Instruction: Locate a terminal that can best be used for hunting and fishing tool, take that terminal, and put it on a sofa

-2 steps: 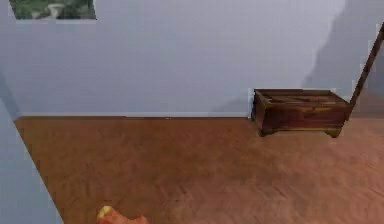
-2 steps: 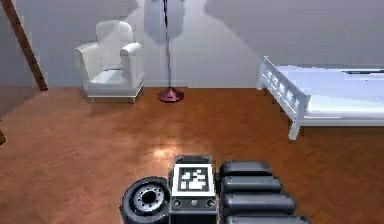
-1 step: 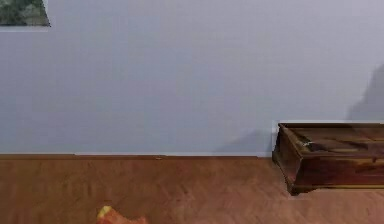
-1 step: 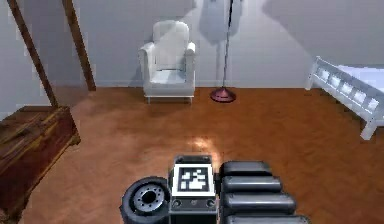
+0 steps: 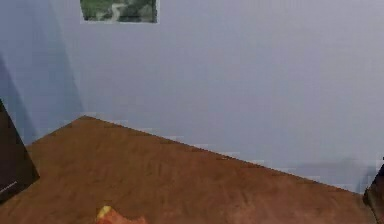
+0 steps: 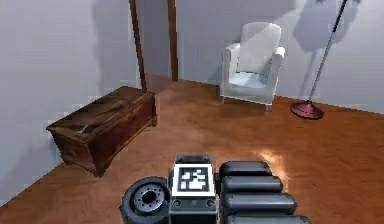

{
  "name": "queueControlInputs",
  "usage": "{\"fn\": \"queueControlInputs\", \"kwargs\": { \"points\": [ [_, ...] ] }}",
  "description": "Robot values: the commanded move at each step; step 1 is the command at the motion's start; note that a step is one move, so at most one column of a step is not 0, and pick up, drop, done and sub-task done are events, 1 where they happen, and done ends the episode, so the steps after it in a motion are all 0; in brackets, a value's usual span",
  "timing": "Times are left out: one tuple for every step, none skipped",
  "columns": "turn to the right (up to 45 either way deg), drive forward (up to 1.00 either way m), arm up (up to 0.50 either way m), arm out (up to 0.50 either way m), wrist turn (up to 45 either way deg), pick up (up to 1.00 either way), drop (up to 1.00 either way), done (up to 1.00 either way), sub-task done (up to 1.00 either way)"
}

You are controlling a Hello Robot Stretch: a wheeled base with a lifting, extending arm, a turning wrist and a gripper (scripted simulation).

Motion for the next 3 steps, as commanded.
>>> {"fn": "queueControlInputs", "kwargs": {
  "points": [
    [0.0,0.65,0.00,0.00,0.0,0.00,0.00,0.00,0.00],
    [-45.0,0.00,0.00,0.00,0.0,0.00,0.00,0.00,0.00],
    [-27.0,0.00,0.00,0.00,0.0,0.00,0.00,0.00,0.00]
  ]
}}
